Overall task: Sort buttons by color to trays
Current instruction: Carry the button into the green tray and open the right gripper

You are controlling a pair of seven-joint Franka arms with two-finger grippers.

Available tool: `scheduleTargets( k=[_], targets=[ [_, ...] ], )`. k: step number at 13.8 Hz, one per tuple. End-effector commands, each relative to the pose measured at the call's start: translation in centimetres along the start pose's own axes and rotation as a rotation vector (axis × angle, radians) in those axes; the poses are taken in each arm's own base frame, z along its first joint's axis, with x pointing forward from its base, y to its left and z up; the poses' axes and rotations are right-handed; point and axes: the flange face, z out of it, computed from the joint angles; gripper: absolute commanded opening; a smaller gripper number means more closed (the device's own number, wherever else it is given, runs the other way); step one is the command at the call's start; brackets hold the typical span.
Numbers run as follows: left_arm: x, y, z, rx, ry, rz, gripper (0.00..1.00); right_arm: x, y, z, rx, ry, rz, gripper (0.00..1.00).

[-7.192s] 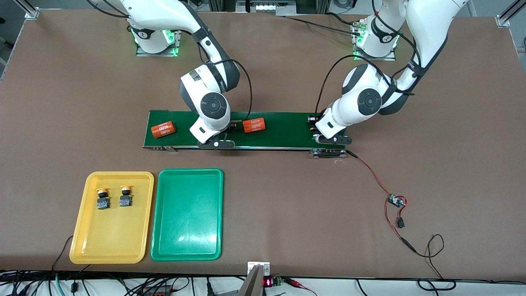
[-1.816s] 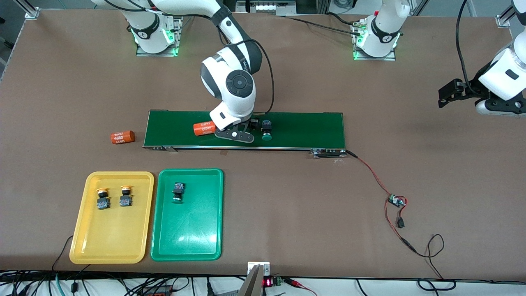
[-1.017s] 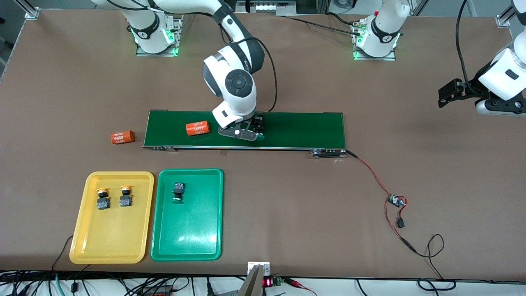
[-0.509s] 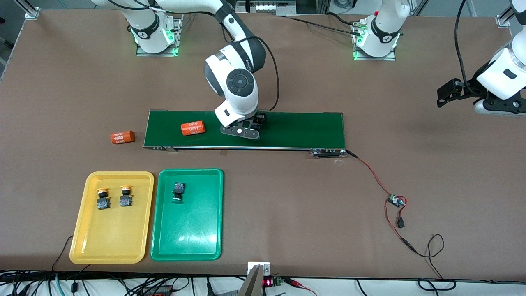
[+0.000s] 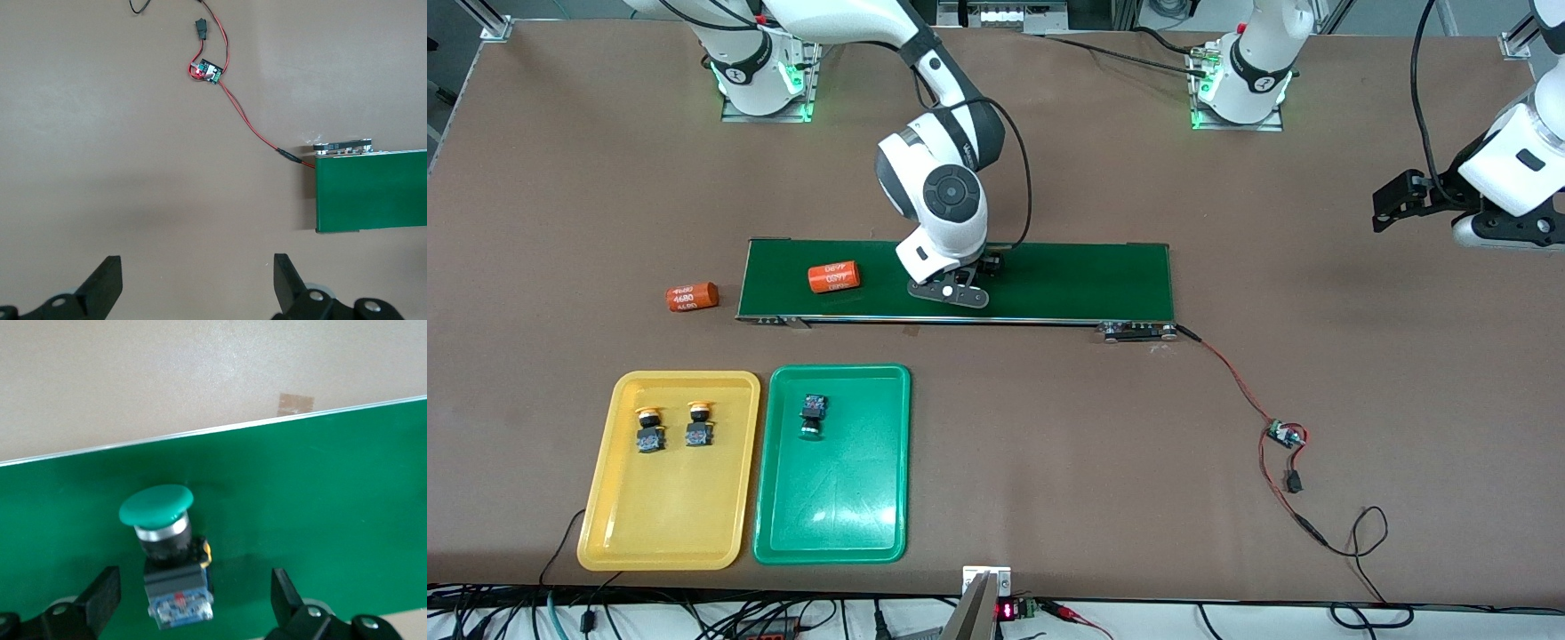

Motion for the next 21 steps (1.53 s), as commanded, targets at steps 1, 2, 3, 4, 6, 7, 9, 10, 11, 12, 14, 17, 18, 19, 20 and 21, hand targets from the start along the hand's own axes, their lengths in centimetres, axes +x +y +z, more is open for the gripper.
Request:
scheduleTargets(
  k=[1, 2, 3, 4, 6, 7, 9, 10, 11, 12, 14, 17, 18, 19, 20, 21],
  targets=[
    [-0.3, 0.2, -0.8, 0.018, 0.0, -0.001, 1.0, 0.2, 0.2, 0.0, 0.02, -0.003, -0.006, 1.0],
    [-0.3, 0.2, -0.8, 0.018, 0.0, -0.001, 1.0, 0.3, 0.3, 0.0, 0.02, -0.005, -0.004, 1.0],
    [-0.3, 0.2, -0.8, 0.018, 0.0, -0.001, 1.0, 0.4, 0.3, 0.0, 0.02, -0.005, -0.002, 0.88],
    [-0.3, 0.2, -0.8, 0.018, 0.0, -0.001, 1.0, 0.5, 0.5, 0.0, 0.018, -0.006, 0.0, 0.77],
    [-0.3, 0.2, -0.8, 0.018, 0.0, -0.001, 1.0, 0.4, 0.4, 0.0, 0.015, -0.011, 0.01, 0.52],
    [-0.3, 0.2, -0.8, 0.018, 0.0, -0.001, 1.0, 0.3, 0.4, 0.2, 0.011, -0.014, 0.012, 0.42],
    [-0.3, 0.2, -0.7, 0.018, -0.002, -0.002, 1.0, 0.3, 0.4, 0.6, 0.005, -0.016, 0.012, 0.34],
    [-0.3, 0.2, -0.7, 0.018, -0.002, -0.002, 1.0, 0.5, 0.5, 0.3, 0.009, -0.014, 0.014, 0.29],
    [-0.3, 0.2, -0.7, 0.018, -0.002, -0.002, 1.0, 0.6, 0.5, -0.2, 0.015, -0.011, 0.015, 0.25],
    [-0.3, 0.2, -0.7, 0.018, -0.002, -0.002, 1.0, 0.7, 0.5, -0.4, 0.018, -0.007, 0.018, 0.24],
    [-0.3, 0.2, -0.7, 0.018, -0.002, -0.001, 1.0, 1.4, 0.7, -1.7, 0.032, 0.011, 0.03, 0.23],
    [-0.3, 0.2, -0.7, 0.018, -0.002, -0.002, 1.0, 7.1, 3.6, -5.8, 0.08, 0.085, 0.081, 0.23],
    [-0.3, 0.2, -0.7, 0.018, -0.002, -0.002, 1.0, 9.5, 5.4, -6.2, 0.089, 0.1, 0.099, 0.23],
    [-0.3, 0.2, -0.7, 0.018, -0.002, -0.002, 1.0, 12.2, 7.7, -6.4, 0.096, 0.109, 0.107, 0.23],
    [-0.3, 0.2, -0.7, 0.018, -0.002, -0.002, 1.0, 14.8, 9.8, -6.5, 0.098, 0.12, 0.083, 0.23],
    [-0.3, 0.2, -0.7, 0.018, -0.002, -0.002, 1.0, 16.8, 11.3, -6.2, 0.095, 0.13, 0.062, 0.23]
  ],
)
